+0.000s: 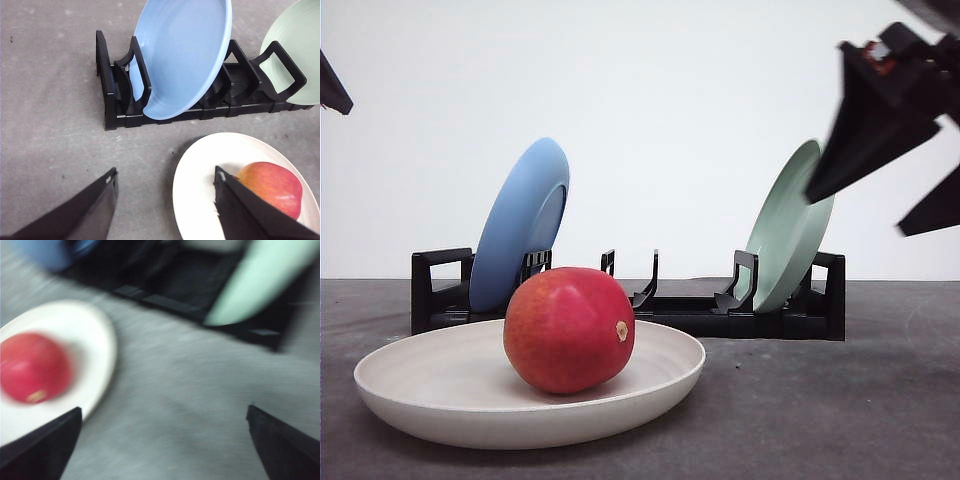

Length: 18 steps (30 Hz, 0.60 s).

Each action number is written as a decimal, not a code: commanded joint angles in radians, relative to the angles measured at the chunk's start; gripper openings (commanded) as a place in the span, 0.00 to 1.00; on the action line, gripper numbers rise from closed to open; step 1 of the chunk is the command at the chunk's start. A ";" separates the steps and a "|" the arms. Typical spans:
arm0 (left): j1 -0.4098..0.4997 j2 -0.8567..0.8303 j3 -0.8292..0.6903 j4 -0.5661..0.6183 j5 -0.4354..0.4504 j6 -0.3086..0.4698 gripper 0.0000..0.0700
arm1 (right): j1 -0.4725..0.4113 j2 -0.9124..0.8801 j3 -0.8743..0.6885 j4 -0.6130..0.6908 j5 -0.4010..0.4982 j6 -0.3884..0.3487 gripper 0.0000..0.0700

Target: Place pomegranate in white plate

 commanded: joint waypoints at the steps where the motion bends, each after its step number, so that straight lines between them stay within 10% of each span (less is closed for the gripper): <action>1: -0.002 0.005 0.005 0.007 0.001 -0.004 0.51 | -0.023 -0.003 0.003 0.008 -0.003 0.004 0.88; 8: -0.002 0.005 0.005 0.006 0.001 -0.004 0.49 | -0.052 -0.008 0.003 -0.013 0.001 0.004 0.87; 10: -0.002 0.005 0.005 0.008 0.001 -0.004 0.17 | -0.052 -0.008 0.003 -0.023 0.005 0.004 0.42; 11: -0.002 0.005 0.006 0.009 0.001 -0.007 0.01 | -0.052 -0.008 0.003 -0.031 0.005 0.003 0.03; 18: -0.002 0.004 0.006 -0.004 0.001 -0.006 0.00 | -0.051 -0.008 0.003 -0.030 0.015 -0.002 0.04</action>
